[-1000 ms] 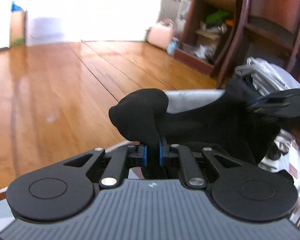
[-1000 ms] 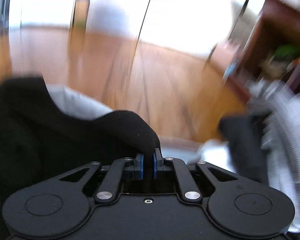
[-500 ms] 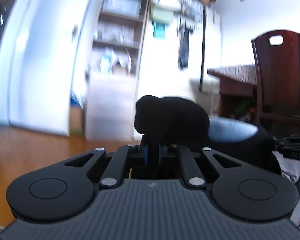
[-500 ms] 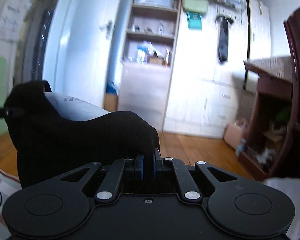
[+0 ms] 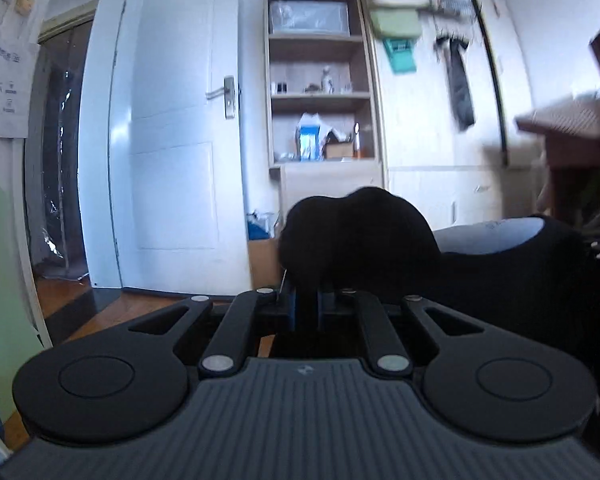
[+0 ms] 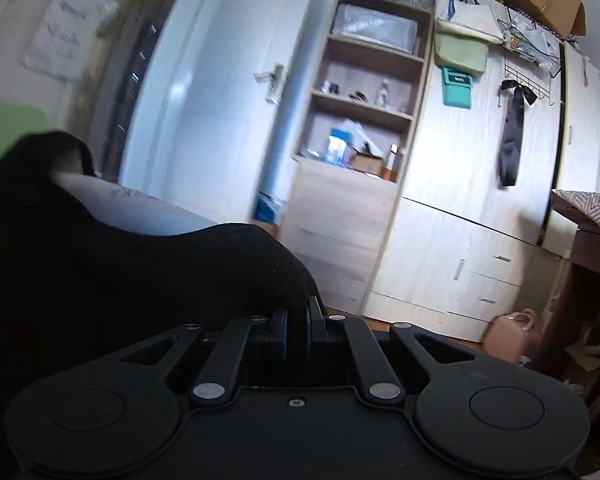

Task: Fold clothes
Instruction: 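Lift the sweater by the hem with both grippers and shake it, then lay the sweater flat on the rug, collar away from the grippers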

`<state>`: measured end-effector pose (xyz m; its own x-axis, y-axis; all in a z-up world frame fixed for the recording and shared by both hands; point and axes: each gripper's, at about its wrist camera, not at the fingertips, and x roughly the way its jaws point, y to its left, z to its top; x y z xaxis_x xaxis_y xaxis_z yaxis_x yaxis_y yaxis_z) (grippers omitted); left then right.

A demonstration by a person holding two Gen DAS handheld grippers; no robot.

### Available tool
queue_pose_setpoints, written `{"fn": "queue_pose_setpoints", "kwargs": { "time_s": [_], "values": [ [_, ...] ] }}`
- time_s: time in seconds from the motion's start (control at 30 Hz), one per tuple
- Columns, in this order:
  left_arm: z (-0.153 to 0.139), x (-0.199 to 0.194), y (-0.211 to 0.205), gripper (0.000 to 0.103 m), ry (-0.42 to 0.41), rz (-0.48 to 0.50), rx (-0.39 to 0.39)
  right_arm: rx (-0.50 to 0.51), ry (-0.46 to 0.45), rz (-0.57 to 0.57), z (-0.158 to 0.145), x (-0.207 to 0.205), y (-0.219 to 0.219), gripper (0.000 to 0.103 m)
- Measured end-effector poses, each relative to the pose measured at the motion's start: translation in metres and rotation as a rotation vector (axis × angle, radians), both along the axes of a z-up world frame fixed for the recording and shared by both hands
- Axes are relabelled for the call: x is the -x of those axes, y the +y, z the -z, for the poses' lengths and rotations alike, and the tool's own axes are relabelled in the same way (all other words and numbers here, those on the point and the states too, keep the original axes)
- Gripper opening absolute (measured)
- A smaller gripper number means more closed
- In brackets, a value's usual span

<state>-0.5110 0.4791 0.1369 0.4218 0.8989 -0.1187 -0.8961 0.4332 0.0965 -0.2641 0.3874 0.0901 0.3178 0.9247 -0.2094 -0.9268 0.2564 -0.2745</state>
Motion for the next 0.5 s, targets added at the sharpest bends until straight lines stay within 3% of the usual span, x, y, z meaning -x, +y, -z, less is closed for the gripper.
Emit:
{"fn": "queue_pose_setpoints", "kwargs": {
  "time_s": [0.07, 0.13, 0.17, 0.2, 0.23, 0.3, 0.37, 0.5],
  "values": [
    [0.032, -0.021, 0.037, 0.016, 0.089, -0.006, 0.108, 0.011, -0.012, 0.035, 0.036, -0.017, 0.048, 0.022],
    [0.068, -0.044, 0.070, 0.043, 0.188, 0.002, 0.247, 0.048, -0.001, 0.093, 0.074, -0.033, 0.085, 0.061],
    [0.086, -0.050, 0.077, 0.052, 0.205, 0.027, 0.304, 0.096, 0.031, 0.147, 0.094, -0.039, 0.092, 0.062],
    [0.107, -0.049, 0.072, 0.064, 0.176, 0.069, 0.360, 0.145, 0.063, 0.201, 0.115, -0.045, 0.100, 0.062],
    [0.131, -0.047, 0.068, 0.069, 0.136, 0.106, 0.428, 0.169, 0.132, 0.221, 0.134, -0.051, 0.096, 0.062],
    [0.180, -0.044, 0.062, 0.069, 0.068, 0.163, 0.581, 0.220, 0.334, 0.165, 0.174, -0.063, 0.070, 0.062],
    [0.230, -0.041, 0.064, 0.067, 0.046, 0.133, 0.768, 0.323, 0.484, 0.125, 0.215, -0.072, 0.045, 0.062],
    [0.294, -0.027, 0.060, 0.066, -0.015, 0.077, 1.037, 0.414, 0.535, 0.174, 0.255, -0.079, -0.007, 0.062]
  ]
}}
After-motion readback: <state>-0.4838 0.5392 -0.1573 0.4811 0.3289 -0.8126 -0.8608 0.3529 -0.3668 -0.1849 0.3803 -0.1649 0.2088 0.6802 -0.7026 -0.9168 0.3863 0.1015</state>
